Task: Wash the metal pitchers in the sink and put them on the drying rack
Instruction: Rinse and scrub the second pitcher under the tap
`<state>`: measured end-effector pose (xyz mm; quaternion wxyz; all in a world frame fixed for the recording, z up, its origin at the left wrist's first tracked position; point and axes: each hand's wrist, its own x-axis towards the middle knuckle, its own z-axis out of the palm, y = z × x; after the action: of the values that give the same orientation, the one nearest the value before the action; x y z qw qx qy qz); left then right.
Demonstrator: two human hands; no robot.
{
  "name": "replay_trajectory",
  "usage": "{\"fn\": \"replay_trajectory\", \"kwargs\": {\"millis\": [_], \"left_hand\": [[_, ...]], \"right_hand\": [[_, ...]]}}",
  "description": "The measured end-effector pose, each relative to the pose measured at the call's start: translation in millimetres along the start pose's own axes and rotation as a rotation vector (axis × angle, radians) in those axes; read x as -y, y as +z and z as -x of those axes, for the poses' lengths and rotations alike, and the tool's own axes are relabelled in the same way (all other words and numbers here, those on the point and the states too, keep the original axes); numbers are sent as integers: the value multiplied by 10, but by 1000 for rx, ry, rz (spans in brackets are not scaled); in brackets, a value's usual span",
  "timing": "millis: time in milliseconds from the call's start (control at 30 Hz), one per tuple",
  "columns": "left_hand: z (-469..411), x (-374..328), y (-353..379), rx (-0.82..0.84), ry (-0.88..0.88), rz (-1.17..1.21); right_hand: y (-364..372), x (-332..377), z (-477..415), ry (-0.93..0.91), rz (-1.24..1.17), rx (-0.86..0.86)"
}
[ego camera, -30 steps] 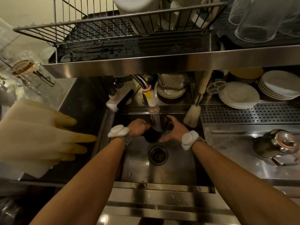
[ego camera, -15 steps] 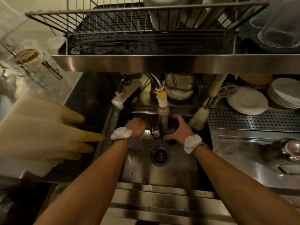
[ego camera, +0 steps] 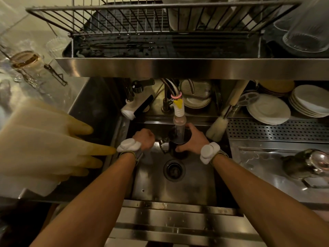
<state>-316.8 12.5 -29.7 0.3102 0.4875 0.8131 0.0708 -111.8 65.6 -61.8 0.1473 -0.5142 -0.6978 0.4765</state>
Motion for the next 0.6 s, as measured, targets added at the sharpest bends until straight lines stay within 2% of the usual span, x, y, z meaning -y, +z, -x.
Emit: {"fn": "replay_trajectory", "kwargs": {"millis": [100, 267, 400, 600], "left_hand": [[-9, 18, -11, 4, 11, 5], [-36, 36, -42, 13, 9, 1], [-20, 63, -14, 15, 27, 13], [-61, 46, -38, 30, 39, 23]], "right_hand": [[-4, 22, -7, -25, 1, -80], [36, 54, -13, -26, 37, 38], [-32, 2, -2, -35, 40, -45], [-31, -4, -25, -17, 17, 37]]}}
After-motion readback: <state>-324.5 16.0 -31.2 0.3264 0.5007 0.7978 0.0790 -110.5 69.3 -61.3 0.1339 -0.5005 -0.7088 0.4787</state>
